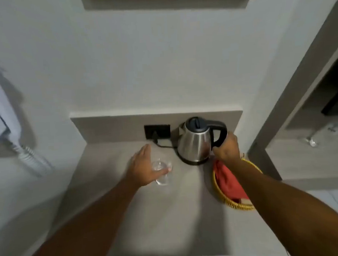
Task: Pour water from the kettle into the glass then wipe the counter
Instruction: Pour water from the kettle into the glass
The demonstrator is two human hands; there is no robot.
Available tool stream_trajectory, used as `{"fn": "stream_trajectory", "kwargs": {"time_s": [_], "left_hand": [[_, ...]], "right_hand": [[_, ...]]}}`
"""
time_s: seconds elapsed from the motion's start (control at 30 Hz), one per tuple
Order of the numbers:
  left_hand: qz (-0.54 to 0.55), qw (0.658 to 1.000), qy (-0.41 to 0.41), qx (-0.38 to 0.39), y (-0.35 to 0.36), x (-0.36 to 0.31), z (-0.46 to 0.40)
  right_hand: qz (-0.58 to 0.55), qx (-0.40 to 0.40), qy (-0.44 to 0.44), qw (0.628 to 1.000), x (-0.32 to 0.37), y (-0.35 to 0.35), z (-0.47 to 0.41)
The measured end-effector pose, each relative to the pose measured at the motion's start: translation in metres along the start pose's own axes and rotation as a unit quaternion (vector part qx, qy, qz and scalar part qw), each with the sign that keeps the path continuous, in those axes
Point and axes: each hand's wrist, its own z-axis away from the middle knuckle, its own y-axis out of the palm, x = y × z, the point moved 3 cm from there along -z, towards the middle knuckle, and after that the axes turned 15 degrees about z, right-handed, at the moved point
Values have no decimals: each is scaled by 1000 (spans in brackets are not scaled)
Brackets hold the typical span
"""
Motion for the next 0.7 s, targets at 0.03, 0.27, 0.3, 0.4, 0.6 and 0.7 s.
{"fn": "stream_trajectory", "kwargs": {"time_s": [0.03,0.27,0.3,0.4,0.6,0.7], "left_hand": [[32,999,-8,-4,5,0,0],[177,983,-21,-32,28,-5,-2],[188,981,-26,-32,31,-2,-4],[217,974,-49,-37,38,9,-9],[263,962,-65,-43,45,14,-13],[273,959,-64,-46,47,15,-15]], "right_hand": [[-23,-17,23,999,1,-4,-7],[-72,-55,78,993,16,-38,-57],[-76,-51,73,993,19,-38,-64],[-108,-28,70,991,26,-29,-79],[-69,-18,45,996,32,-35,-81],[-19,-30,-36,999,51,-43,-76]]}}
